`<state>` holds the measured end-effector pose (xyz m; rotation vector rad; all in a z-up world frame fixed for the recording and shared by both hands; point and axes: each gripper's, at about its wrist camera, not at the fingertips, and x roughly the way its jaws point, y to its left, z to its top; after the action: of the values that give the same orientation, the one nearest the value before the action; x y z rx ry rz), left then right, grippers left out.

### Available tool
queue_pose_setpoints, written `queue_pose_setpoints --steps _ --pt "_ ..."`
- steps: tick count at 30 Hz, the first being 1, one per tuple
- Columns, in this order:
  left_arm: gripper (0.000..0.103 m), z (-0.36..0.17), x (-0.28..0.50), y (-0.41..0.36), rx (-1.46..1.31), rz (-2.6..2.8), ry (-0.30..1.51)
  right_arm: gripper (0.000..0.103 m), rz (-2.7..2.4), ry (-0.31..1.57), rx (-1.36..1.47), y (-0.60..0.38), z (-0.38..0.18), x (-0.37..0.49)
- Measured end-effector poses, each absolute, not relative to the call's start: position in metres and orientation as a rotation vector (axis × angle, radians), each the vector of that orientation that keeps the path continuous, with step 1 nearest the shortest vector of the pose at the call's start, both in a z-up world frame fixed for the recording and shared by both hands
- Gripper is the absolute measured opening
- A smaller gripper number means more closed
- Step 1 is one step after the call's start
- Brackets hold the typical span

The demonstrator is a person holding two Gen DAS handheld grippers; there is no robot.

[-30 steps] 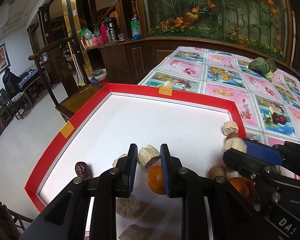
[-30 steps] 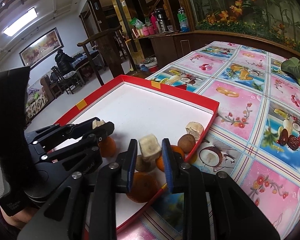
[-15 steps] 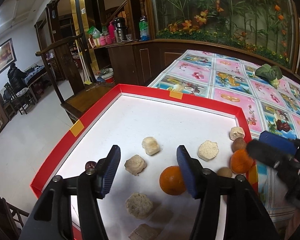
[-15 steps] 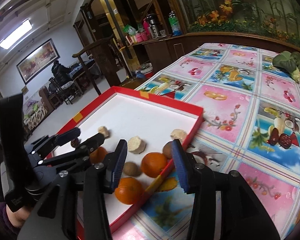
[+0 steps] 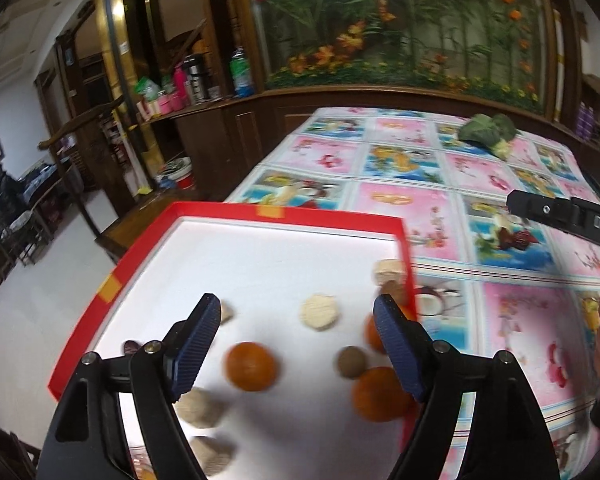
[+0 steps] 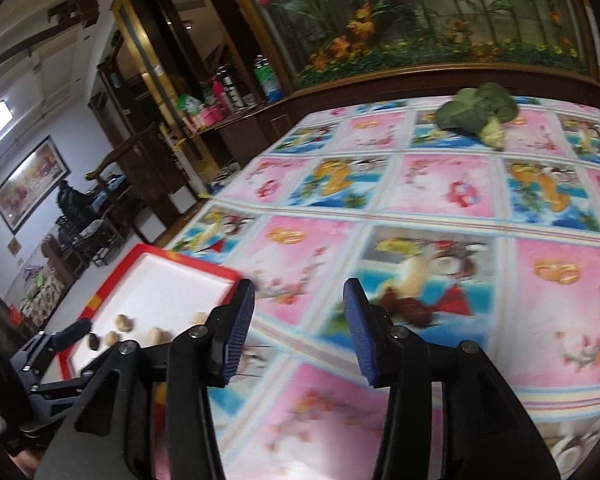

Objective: Organize fruits
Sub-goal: 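Move both open tools back over the dark red dates on the cloth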

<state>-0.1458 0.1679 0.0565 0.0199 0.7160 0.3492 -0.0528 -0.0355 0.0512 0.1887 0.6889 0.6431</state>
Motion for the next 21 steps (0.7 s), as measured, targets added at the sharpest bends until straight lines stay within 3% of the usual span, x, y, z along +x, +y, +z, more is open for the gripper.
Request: queue_pose_setpoints --steps 12,21 --pt "0.08 0.047 -0.128 0.114 0.106 0.239 0.748 0.048 0.554 0.766 0.028 -0.055 0.023 -0.027" --pt "0.08 0.048 -0.132 0.116 0.092 0.228 0.753 0.048 0.605 0.747 -0.114 -0.046 0.027 -0.042"
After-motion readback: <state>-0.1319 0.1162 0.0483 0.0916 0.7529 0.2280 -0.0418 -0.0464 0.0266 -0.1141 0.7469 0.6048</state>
